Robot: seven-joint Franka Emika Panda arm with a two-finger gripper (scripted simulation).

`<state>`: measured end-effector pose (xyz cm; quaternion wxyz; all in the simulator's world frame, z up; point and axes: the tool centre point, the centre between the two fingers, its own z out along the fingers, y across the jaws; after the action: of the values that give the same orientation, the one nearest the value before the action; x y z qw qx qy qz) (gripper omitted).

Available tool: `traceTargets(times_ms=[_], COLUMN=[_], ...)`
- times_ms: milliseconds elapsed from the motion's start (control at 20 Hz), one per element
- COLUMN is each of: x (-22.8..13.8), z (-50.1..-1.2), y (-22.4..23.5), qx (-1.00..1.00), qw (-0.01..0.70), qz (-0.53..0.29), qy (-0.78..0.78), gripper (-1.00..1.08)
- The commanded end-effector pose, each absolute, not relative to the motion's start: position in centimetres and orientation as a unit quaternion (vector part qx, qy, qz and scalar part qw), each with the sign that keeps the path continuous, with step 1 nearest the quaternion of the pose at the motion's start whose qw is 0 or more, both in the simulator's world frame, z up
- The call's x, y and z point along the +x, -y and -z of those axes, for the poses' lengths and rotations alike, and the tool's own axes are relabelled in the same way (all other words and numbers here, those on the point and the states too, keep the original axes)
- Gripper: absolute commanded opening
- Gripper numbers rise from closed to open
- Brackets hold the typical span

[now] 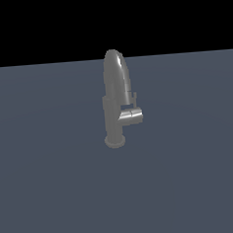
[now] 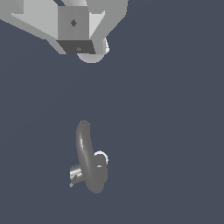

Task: Turn on the faucet by rotating a designated handle.

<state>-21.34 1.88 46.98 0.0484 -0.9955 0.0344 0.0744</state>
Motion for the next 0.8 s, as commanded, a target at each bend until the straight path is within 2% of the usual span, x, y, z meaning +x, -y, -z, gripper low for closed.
traceTargets(times_ms=[0, 750], x=[-20.1, -12.1], z=[-46.7, -43.7], y=[-1.8, -0.4], qx=[-0.993, -0.957], qw=[0.061, 0.151], qz=[-0.091, -0.201], qy=[-0.049, -0.143], gripper=[-1.0, -1.0])
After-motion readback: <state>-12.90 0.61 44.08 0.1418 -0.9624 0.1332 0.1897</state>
